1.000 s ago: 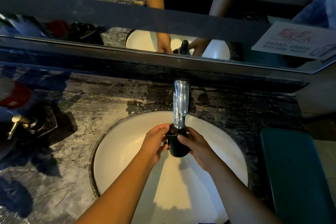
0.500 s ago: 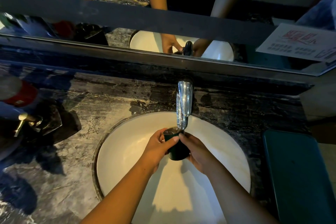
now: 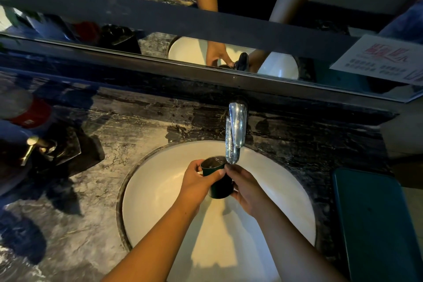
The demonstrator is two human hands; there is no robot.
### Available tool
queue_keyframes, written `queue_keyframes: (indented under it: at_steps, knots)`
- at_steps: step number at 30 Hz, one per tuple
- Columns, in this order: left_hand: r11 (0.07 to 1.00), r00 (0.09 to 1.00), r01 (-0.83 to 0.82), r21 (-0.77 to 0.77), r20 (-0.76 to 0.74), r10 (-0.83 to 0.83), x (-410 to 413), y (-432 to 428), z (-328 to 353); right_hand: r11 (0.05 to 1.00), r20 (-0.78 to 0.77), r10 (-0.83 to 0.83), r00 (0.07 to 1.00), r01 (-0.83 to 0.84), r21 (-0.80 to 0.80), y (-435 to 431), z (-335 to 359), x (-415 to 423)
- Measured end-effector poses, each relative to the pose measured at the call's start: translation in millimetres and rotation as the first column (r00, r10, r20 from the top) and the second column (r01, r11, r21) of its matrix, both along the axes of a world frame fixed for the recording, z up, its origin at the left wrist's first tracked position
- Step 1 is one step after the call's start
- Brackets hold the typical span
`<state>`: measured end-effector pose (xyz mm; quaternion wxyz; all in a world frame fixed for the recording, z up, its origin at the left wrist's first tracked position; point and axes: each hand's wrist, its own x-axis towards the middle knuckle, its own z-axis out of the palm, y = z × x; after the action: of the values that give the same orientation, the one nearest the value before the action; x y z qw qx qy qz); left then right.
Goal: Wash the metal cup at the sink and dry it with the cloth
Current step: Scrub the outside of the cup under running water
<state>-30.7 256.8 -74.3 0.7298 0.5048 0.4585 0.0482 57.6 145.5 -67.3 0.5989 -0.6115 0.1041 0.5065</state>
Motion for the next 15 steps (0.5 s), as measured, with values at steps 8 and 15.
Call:
queue_keyframes:
  at_steps: [8,15]
  knots:
    - [0.996,0.998,-0.060,-0.062,-0.005,0.059,10,-2,6,0.999,0.036,-0.028,0.999,0.029,-0.038,3,3,4]
    - [0.981,0.997,-0.064,-0.183,-0.043,0.057,12,0,6,0.996,0.106,0.045,0.993,-0.037,-0.080,1,3,7]
